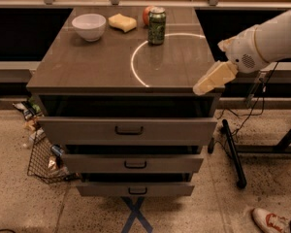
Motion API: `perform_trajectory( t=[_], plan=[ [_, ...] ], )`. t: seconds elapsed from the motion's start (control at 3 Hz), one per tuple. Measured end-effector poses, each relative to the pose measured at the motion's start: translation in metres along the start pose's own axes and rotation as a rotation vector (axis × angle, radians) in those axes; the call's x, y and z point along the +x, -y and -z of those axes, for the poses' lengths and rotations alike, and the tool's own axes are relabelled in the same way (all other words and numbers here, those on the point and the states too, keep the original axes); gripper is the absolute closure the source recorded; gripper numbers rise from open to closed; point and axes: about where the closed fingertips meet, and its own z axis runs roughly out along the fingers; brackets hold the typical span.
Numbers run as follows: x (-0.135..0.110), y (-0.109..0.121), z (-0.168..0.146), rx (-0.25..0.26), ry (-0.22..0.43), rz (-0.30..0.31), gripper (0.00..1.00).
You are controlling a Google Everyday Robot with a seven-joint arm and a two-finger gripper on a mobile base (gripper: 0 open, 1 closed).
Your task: Knock green can over
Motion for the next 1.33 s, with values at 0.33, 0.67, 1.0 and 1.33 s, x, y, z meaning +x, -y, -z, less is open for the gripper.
perform_trajectory(
  t=[0.33, 0.67, 1.0, 1.33],
  plan=[
    [0.002, 0.048, -0.034, 0.066, 0.179, -0.096, 0.0],
    [-0.003, 0.101, -0.052, 0.137, 0.331, -0.182, 0.0],
    [-0.029, 0.143, -0.068, 0.144, 0.422, -0.228, 0.0],
    [-0.088, 0.164, -0.087, 0.114, 0.489, -0.199, 0.0]
  ],
)
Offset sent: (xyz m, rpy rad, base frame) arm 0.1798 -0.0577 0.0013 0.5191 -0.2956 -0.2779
